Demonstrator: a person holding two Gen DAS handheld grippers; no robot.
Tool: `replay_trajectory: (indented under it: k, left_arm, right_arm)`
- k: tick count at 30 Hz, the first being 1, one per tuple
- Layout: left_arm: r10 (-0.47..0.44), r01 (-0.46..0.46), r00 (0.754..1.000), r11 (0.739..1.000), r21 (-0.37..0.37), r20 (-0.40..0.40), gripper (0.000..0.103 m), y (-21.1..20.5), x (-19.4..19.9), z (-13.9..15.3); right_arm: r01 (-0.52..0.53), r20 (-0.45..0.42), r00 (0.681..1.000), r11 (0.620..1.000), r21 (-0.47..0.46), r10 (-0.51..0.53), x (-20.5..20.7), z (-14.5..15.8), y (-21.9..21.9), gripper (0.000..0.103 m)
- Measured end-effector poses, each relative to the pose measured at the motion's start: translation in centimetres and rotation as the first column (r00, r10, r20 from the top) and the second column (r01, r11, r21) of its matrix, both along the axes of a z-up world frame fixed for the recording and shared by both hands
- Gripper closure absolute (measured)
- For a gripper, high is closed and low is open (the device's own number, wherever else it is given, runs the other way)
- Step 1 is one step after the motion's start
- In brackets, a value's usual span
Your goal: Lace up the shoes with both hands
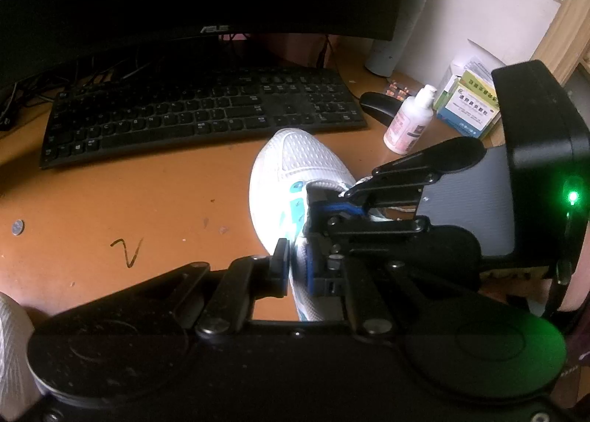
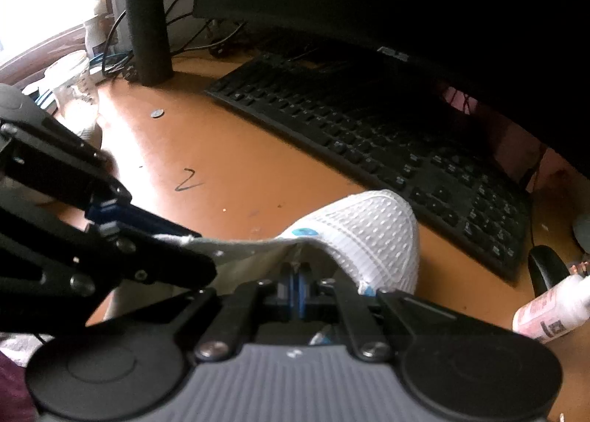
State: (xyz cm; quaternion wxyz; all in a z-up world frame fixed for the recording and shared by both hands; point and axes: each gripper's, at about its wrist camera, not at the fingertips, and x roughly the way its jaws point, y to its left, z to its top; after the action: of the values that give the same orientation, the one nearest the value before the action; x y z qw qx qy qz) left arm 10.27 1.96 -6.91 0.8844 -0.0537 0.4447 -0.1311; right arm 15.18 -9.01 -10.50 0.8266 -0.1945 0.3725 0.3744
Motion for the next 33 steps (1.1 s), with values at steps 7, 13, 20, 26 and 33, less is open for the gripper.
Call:
replay_trajectory:
  k: [7, 13, 20, 26, 33]
  left_arm:
    - [0.0, 0.0, 1.0, 1.0, 0.006, -0.004, 0.096, 0.08, 0.13, -0.01]
    - [0.003, -0.003, 1.0, 1.0, 0.007, -0.007, 0.096, 0.2, 0.17, -0.05]
    - [0.001, -0.001, 1.0, 1.0, 0.009, -0.008, 0.096, 0.19, 0.26, 0.02]
    - [-0.003, 0.003, 1.0, 1.0, 0.009, -0.01, 0.096, 0.36, 0.19, -0.06]
    - [-0.004, 0.004, 1.0, 1.0, 0.009, -0.012, 0.096, 0.55, 0.23, -0.1]
  right_arm:
    - [0.014, 0.009, 1.0, 1.0, 0.005, -0.014, -0.17, -0.07, -0.4, 0.1]
    - [0.022, 0.013, 1.0, 1.0, 0.009, -0.023, -0.14, -0.08, -0.21, 0.1]
    - [0.018, 0.015, 1.0, 1.0, -0.009, -0.018, -0.02, -0.01, 0.08, 0.099]
    - [0.016, 0.021, 1.0, 1.0, -0.013, -0.015, -0.1, 0.0, 0.05, 0.099]
    - [0.007, 0.029, 1.0, 1.0, -0.029, -0.006, -0.12, 0.0, 0.3, 0.099]
